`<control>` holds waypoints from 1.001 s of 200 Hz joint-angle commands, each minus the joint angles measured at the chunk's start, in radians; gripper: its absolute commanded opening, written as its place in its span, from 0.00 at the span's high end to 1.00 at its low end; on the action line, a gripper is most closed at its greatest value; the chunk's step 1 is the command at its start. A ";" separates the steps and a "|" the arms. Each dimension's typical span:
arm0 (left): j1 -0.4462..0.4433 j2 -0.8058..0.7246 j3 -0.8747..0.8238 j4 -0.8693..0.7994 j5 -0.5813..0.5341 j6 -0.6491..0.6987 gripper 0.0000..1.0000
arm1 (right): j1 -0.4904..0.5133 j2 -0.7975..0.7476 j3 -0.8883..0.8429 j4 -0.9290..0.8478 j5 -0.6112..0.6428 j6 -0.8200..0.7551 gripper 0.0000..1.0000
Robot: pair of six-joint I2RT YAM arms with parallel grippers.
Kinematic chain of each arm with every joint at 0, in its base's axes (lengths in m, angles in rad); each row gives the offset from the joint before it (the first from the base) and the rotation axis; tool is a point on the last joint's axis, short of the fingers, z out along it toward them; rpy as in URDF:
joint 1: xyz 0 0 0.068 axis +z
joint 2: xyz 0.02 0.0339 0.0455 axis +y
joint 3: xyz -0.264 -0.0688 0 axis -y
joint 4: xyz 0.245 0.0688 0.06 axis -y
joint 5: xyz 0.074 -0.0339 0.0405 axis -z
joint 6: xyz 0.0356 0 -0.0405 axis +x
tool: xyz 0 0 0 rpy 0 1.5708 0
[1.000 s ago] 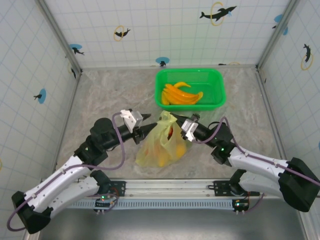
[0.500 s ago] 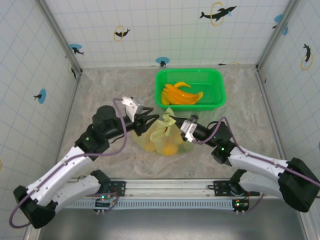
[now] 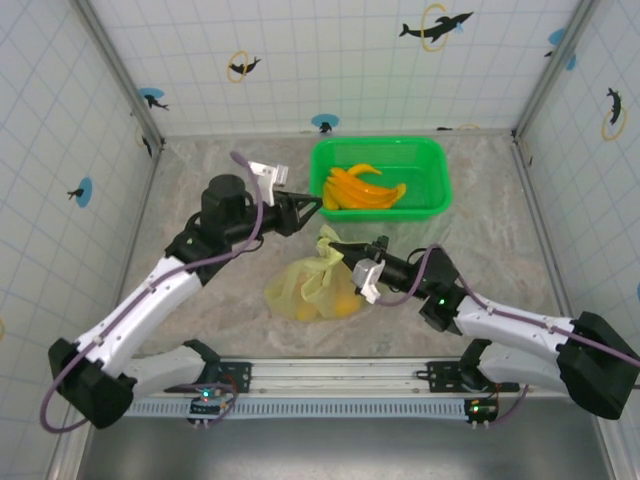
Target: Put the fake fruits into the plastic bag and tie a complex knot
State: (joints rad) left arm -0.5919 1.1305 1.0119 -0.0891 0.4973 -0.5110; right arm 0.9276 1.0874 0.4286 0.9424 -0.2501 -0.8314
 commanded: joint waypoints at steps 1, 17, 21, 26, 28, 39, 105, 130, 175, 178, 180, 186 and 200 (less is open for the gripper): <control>0.019 0.025 0.000 0.090 0.245 -0.243 0.58 | 0.016 0.014 -0.003 0.079 0.013 -0.115 1.00; 0.031 0.028 -0.011 0.089 0.290 -0.285 0.57 | 0.031 0.013 -0.022 0.093 0.032 -0.155 0.99; 0.032 0.030 -0.014 0.087 0.300 -0.293 0.56 | 0.034 0.011 -0.023 0.089 0.035 -0.163 0.99; 0.036 0.031 -0.019 0.078 0.311 -0.299 0.56 | 0.038 0.010 -0.027 0.087 0.042 -0.174 0.99; 0.036 0.031 -0.020 0.073 0.314 -0.301 0.55 | 0.039 0.009 -0.029 0.088 0.045 -0.178 0.99; 0.039 0.027 -0.027 0.046 0.332 -0.307 0.53 | 0.052 0.008 -0.038 0.101 0.067 -0.204 0.99; 0.052 -0.051 -0.128 -0.062 0.311 -0.310 0.50 | 0.065 0.007 -0.040 0.079 0.100 -0.249 0.98; 0.055 -0.086 -0.150 -0.086 0.295 -0.328 0.46 | 0.068 0.014 -0.042 0.085 0.100 -0.242 0.98; 0.055 -0.100 -0.282 0.216 0.385 -0.547 0.48 | 0.075 0.029 -0.047 0.104 0.110 -0.237 0.98; 0.056 -0.098 -0.284 0.227 0.389 -0.553 0.49 | 0.076 0.028 -0.047 0.105 0.110 -0.237 0.98; 0.055 -0.096 -0.284 0.231 0.391 -0.555 0.49 | 0.077 0.028 -0.047 0.105 0.110 -0.238 0.98; 0.056 -0.091 -0.282 0.242 0.396 -0.561 0.51 | 0.079 0.028 -0.045 0.105 0.110 -0.236 0.98; 0.055 -0.087 -0.285 0.301 0.414 -0.597 0.53 | 0.080 0.030 -0.041 0.102 0.112 -0.239 0.99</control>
State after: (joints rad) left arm -0.5411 1.0439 0.7288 0.0296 0.8520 -1.0008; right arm 0.9970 1.1130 0.4042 0.9764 -0.1474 -1.0603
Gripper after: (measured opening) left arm 0.484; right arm 0.045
